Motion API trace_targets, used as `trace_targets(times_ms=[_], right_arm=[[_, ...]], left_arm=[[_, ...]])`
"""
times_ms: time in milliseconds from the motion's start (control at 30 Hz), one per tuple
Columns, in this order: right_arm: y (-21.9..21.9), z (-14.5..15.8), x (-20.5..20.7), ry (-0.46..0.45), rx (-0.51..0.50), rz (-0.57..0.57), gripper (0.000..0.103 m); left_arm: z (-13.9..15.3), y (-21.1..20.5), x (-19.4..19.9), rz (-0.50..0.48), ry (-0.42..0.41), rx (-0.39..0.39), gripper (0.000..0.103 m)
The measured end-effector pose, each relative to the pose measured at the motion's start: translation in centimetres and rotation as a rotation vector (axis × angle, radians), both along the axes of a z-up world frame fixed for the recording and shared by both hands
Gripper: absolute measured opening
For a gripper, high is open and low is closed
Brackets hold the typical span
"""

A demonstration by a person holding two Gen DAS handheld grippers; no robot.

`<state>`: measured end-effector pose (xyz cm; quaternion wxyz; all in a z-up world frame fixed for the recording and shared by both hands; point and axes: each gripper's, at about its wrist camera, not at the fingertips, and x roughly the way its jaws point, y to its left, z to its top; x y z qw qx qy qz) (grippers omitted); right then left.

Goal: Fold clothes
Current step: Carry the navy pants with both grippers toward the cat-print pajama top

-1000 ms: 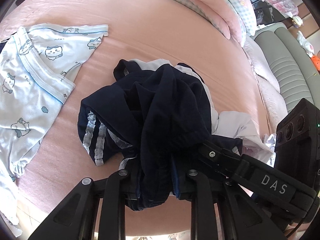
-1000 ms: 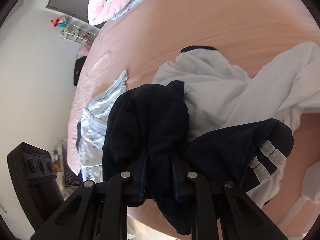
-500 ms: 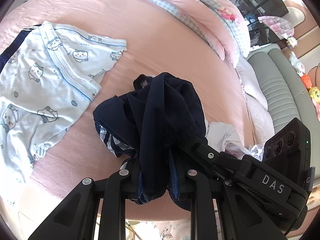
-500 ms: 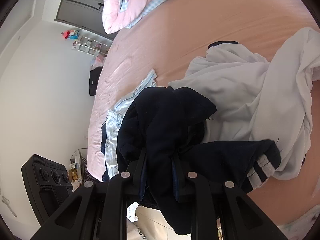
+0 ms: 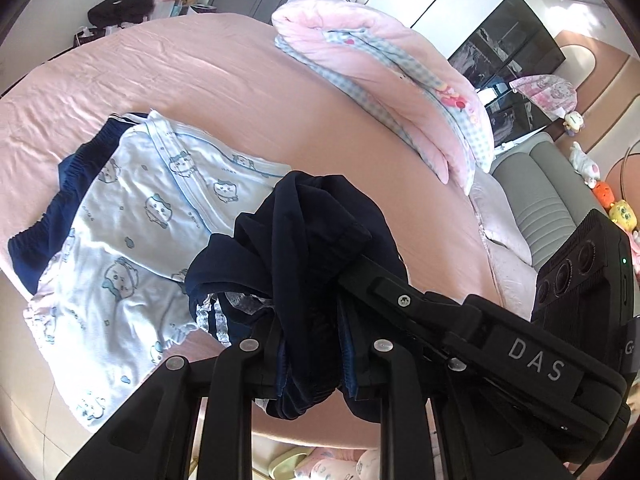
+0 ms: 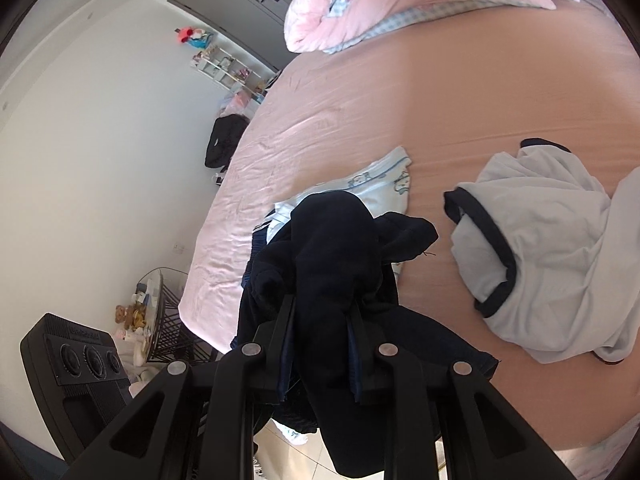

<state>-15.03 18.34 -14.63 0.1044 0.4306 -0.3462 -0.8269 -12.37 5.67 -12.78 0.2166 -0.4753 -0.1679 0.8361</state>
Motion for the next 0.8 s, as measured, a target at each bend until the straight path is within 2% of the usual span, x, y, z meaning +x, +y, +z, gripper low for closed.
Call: trace_targets(times_ms=[533,700,800], right_arm=[[-9.6,2.1,-5.0,0.008,0.035,0.177,0.025],[-11.5,3.1,-7.0,0.024,0.028,0.219,0.025],[-12.4,4.0,-8.1,0.037,0.033,0.231,0.025]], left_arm=[[1.3,-9.4,-3.2,0.185,-0.007,0.071,0.017],[2.8,-11.0,-4.5,0.227,0.030,0.036,0.017],[3.5,-11.8,-5.4,0.246,0.044,0.046,0.017]])
